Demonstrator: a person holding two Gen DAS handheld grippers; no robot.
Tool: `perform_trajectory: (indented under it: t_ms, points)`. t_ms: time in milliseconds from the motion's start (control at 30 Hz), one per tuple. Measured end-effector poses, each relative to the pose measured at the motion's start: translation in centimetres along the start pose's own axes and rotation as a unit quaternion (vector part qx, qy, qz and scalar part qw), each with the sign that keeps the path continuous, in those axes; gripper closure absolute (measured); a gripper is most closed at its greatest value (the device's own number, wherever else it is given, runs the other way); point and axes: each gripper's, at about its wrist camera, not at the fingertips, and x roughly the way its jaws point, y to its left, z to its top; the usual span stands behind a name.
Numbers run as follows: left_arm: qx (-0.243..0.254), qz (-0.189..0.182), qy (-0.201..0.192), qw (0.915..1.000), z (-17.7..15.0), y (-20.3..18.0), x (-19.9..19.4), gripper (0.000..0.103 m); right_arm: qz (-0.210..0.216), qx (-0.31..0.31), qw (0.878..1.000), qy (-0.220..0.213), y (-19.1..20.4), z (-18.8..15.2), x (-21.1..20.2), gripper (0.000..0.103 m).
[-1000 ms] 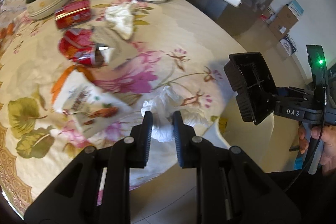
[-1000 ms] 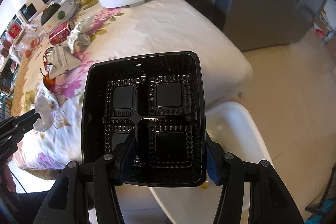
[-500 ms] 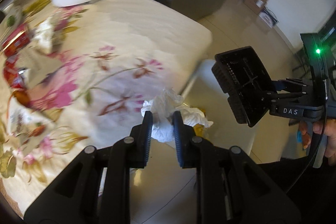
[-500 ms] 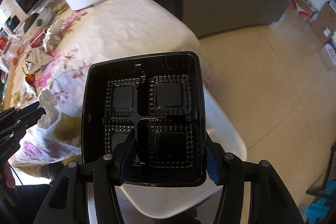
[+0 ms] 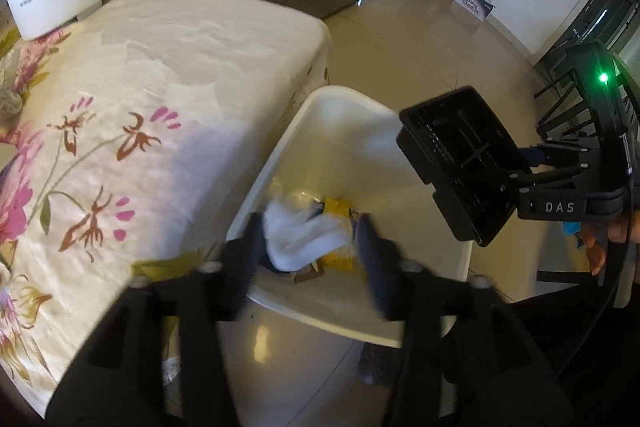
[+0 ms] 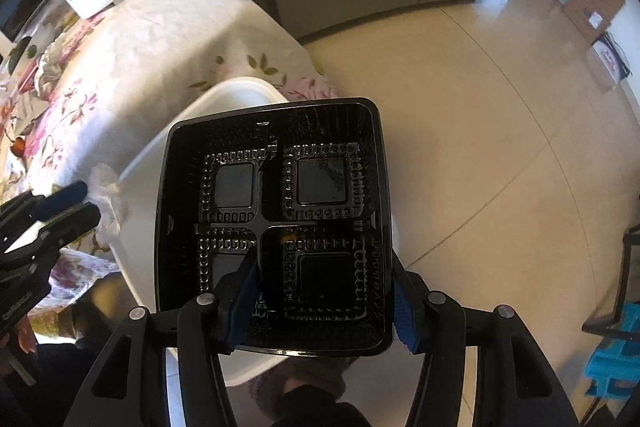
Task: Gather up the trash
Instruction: 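Open both tools to drop the tissue and tray into the bin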
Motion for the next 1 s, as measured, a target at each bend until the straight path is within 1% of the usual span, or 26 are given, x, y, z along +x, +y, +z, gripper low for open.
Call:
perform_trajectory:
  t_ms: [33,167,233,400,500,533,633,800,1000]
  points:
    - [0.003,0.007,-0.004,1.0,0.0,-0.3,0.1,0.036,0.0,0.001,1.0,0.001,-0.1,0.0,0.0,0.044]
    - [0.006,0.023,-0.009,0.9997,0.0,0.3,-0.6,0.033,0.001,-0.002,1.0,0.003,-0.4,0.0,0.1,0.044]
    - [0.0,0.03,-0.011,0.9995,-0.1,1.0,-1.1,0.029,0.002,-0.005,1.0,0.005,-0.1,0.0,0.3,0.044]
    - [-0.023,0.043,-0.028,0.9984,0.0,2.7,-2.9,0.025,0.001,-0.022,1.0,0.013,1.3,0.0,1.0,0.044]
    - [-0.033,0.058,-0.041,0.997,-0.1,3.5,-3.9,0.022,0.008,-0.026,1.0,0.015,1.6,0.3,1.0,0.043]
    - [-0.035,0.061,-0.043,0.9966,-0.1,3.8,-4.2,0.022,0.008,-0.026,1.0,0.015,1.7,0.3,1.0,0.042]
    - [-0.045,0.069,-0.047,0.9955,-0.2,4.9,-4.8,0.022,0.005,-0.02,1.0,0.015,1.9,0.4,0.9,0.024]
    - [-0.07,0.074,-0.05,0.9935,-0.5,6.5,-5.6,0.022,0.011,-0.015,1.0,0.016,2.1,0.4,0.7,0.023]
    - [-0.086,0.082,-0.052,0.9915,-0.9,7.8,-6.3,0.022,0.012,-0.017,1.0,0.015,2.5,0.6,0.4,0.023]
